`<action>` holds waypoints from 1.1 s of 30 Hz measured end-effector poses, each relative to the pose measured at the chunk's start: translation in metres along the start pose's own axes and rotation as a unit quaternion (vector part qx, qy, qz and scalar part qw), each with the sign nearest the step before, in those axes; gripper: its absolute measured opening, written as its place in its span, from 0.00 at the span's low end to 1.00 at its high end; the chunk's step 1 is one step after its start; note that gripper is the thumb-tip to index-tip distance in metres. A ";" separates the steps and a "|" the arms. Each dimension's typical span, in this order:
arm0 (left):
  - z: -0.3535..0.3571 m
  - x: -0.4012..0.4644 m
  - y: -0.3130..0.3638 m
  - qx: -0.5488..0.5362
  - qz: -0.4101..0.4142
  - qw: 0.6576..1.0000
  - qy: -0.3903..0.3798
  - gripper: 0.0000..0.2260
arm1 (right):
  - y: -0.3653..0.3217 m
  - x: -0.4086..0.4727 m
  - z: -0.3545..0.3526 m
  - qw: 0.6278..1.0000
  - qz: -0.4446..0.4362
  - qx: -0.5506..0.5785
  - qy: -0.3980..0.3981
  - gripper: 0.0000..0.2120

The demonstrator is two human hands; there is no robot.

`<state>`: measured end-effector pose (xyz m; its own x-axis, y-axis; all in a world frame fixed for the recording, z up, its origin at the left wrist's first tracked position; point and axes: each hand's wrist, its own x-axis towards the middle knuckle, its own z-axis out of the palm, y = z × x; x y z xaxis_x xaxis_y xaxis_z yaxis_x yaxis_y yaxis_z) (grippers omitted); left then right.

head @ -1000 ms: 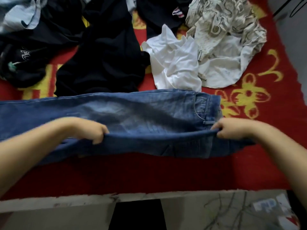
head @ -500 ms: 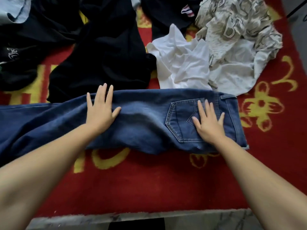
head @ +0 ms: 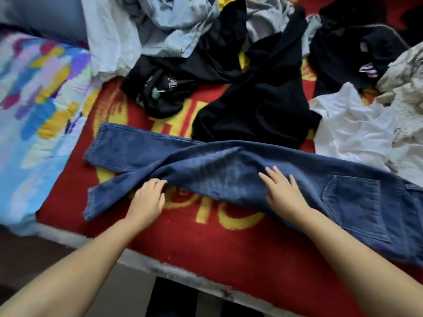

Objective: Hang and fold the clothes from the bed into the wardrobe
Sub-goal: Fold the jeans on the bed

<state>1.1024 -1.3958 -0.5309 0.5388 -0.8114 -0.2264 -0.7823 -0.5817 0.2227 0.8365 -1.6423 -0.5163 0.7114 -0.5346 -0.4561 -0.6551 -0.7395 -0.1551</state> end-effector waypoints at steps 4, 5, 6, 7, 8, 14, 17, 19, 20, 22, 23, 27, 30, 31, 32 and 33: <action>-0.032 0.026 -0.052 -0.014 -0.004 0.996 0.093 0.10 | -0.089 0.055 -0.007 0.996 -0.066 0.027 0.055 0.23; -0.034 0.032 -0.065 -0.012 -0.011 0.997 0.082 0.10 | -0.113 0.073 -0.011 0.993 -0.076 0.042 0.077 0.21; -0.034 0.036 -0.079 0.004 -0.028 0.998 0.049 0.13 | -0.136 0.093 -0.015 0.991 -0.082 0.053 0.094 0.20; -0.031 0.037 -0.092 0.039 -0.046 0.998 -0.001 0.17 | -0.157 0.111 -0.018 0.990 -0.083 0.058 0.102 0.20; -0.027 0.036 -0.104 0.083 -0.055 0.994 -0.056 0.21 | -0.173 0.127 -0.020 0.991 -0.080 0.055 0.094 0.20; -0.015 0.000 -0.201 0.185 -0.045 0.950 -0.246 0.46 | -0.215 0.184 -0.018 0.989 -0.017 -0.101 -0.110 0.16; -0.005 -0.024 -0.232 0.180 0.012 0.932 -0.313 0.56 | -0.216 0.179 -0.016 0.990 -0.014 -0.094 -0.101 0.15; -0.002 -0.029 -0.239 0.201 0.059 0.925 -0.318 0.55 | -0.213 0.176 -0.019 0.989 -0.035 -0.109 -0.091 0.14; -0.006 -0.025 -0.243 0.208 0.086 0.929 -0.294 0.52 | -0.214 0.176 -0.021 0.988 -0.044 -0.111 -0.097 0.13; -0.016 -0.008 -0.250 0.186 0.144 0.952 -0.198 0.42 | -0.214 0.178 -0.026 0.988 -0.052 -0.102 -0.103 0.11; -0.022 0.001 -0.253 0.133 0.154 0.966 -0.161 0.35 | -0.214 0.179 -0.028 0.989 -0.051 -0.094 -0.099 0.11; -0.052 0.034 -0.275 -0.274 -0.003 0.949 -0.154 0.15 | -0.215 0.179 -0.030 0.994 -0.022 -0.025 -0.105 0.10; -0.085 0.070 -0.292 -0.414 -0.119 0.900 -0.068 0.08 | -0.218 0.190 -0.039 0.993 0.001 0.065 -0.099 0.10; -0.092 0.086 -0.296 -0.411 -0.132 0.901 -0.042 0.04 | -0.219 0.196 -0.042 0.993 0.016 0.086 -0.081 0.10; -0.097 0.103 -0.299 -0.387 -0.141 0.911 -0.031 0.01 | -0.221 0.204 -0.044 0.993 0.034 0.087 -0.065 0.10; -0.096 0.120 -0.301 -0.343 -0.153 0.926 -0.030 0.01 | -0.224 0.212 -0.045 0.995 0.055 0.063 -0.058 0.10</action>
<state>1.4321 -1.3236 -0.5337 0.6677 -0.6104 -0.4262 -0.2029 -0.7000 0.6847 1.1456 -1.6080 -0.5388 0.6039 -0.5543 -0.5728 -0.7595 -0.6180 -0.2028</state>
